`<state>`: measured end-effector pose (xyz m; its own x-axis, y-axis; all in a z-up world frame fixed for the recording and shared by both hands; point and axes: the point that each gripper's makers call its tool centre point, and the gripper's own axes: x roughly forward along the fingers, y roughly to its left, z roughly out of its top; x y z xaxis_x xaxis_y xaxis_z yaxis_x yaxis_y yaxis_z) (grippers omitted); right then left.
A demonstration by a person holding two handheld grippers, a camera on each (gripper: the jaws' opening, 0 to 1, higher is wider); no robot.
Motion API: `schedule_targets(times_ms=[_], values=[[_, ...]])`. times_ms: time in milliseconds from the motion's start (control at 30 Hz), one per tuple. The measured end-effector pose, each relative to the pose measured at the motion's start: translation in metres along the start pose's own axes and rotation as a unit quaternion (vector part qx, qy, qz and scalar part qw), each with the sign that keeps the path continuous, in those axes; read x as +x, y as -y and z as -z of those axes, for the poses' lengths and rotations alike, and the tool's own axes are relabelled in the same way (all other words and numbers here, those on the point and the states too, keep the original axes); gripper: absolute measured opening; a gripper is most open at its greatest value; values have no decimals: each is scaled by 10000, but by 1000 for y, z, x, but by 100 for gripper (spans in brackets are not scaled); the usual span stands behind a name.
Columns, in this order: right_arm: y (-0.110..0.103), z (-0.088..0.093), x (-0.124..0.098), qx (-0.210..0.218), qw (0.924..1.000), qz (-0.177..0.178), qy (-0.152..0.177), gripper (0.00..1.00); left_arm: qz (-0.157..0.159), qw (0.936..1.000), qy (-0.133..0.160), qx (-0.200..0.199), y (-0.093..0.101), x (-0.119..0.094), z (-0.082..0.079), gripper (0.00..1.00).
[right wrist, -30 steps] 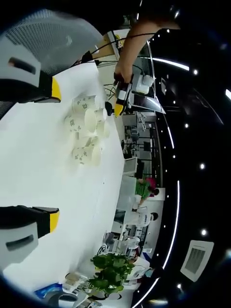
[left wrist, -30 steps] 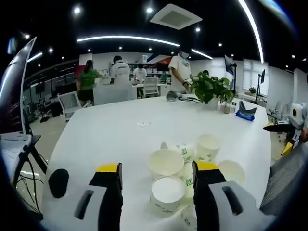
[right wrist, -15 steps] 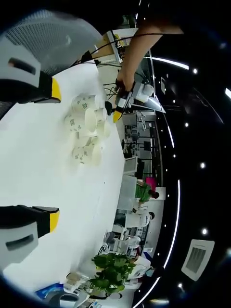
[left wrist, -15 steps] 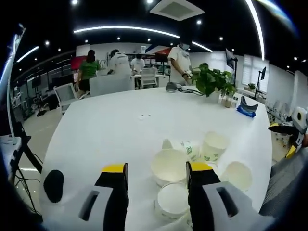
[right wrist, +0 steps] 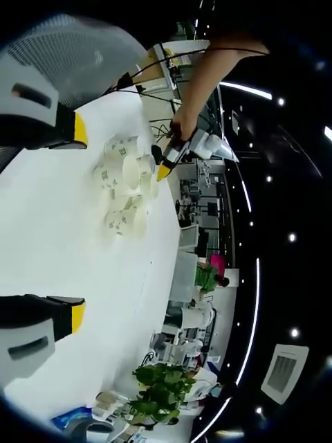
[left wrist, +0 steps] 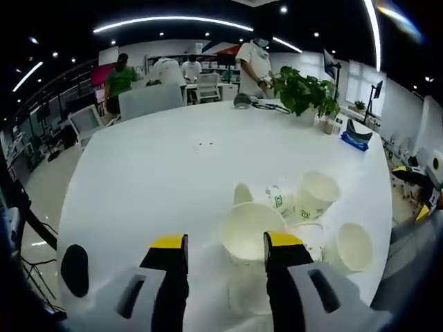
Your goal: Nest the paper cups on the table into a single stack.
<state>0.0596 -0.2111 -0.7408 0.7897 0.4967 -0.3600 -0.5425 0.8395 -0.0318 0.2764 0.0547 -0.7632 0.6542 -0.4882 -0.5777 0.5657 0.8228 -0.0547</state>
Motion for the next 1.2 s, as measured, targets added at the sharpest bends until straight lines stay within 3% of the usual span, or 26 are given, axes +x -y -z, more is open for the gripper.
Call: schedule_targets(times_ms=[333,533,1067,1200], values=[[1,1,0,5,10000,16,-24,88,97,9988,-461,-121,-3,19,6,42],[2,2,0,23,10000,45,-31,87,179,9970,-712,-237,6,20,12,42],[4,3,-1,46,9999,80,-62,84,234,9933,-1100,-250,7,26,15,37],[4,3,-1,50,9999,77,-78,84,276,9924,-1174,-252,8,28,17,31]])
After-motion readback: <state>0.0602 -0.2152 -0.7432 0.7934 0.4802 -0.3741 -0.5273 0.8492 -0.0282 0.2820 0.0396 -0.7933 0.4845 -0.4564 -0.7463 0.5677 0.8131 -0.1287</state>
